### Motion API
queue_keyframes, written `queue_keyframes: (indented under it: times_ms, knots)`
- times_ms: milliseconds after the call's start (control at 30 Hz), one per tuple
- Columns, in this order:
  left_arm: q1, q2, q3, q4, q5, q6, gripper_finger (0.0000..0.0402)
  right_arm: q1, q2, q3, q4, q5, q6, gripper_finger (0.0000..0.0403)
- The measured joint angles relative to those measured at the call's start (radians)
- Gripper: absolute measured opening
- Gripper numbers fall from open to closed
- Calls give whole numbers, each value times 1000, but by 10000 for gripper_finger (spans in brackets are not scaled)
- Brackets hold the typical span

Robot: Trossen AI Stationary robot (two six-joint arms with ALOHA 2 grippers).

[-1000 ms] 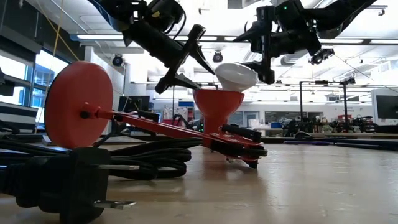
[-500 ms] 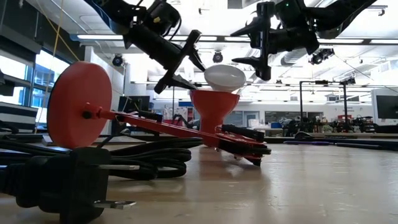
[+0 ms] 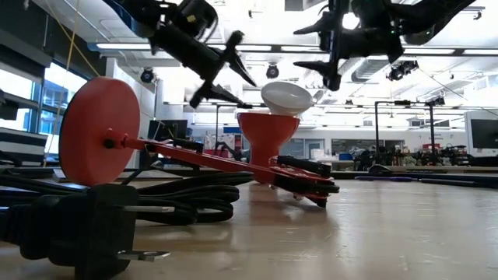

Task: Screw lightbulb
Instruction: Insert the lightbulb into the red lamp

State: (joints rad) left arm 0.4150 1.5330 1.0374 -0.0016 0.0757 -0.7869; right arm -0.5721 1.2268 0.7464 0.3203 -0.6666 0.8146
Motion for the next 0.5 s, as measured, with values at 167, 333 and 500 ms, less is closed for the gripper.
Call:
queue_keyframes:
  times_ms: [167, 333, 500]
  knots:
    - [47, -124, 0, -114, -16, 114, 227, -18, -100, 0, -200, 23, -3, 269]
    - [57, -256, -38, -253, -97, 270, 227, 66, -203, -1, -511, 220, -83, 218]
    - [65, -357, -243, -220, -37, 213, 185, 168, -228, -1, -618, 453, 53, 56]
